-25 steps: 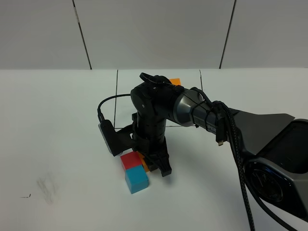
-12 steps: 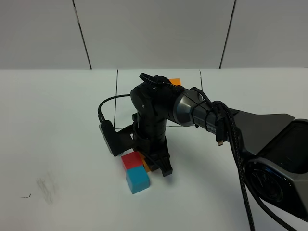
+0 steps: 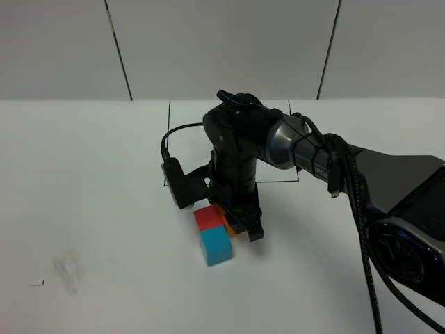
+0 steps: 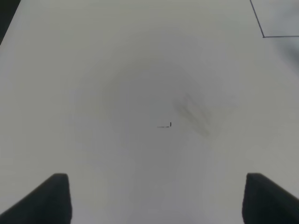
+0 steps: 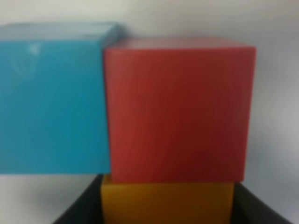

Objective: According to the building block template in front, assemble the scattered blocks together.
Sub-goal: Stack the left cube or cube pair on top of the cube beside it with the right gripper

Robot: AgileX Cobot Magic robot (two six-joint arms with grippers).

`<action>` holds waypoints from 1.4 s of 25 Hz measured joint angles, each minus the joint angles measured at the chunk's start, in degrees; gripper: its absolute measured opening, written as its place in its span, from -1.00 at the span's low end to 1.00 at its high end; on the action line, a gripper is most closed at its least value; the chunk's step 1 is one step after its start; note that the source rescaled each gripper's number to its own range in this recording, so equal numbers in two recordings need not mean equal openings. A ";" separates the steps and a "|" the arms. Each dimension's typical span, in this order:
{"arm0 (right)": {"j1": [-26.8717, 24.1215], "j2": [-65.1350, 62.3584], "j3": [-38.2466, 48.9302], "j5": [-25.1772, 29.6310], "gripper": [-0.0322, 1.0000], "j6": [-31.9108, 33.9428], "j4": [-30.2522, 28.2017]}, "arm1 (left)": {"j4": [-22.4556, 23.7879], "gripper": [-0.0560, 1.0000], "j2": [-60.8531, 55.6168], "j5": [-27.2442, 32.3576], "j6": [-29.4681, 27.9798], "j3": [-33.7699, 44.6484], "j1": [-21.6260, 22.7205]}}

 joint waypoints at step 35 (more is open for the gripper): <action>-3.78 -0.01 0.05 0.29 -0.93 9.76 0.54 | 0.00 0.60 0.00 0.00 0.00 0.00 0.00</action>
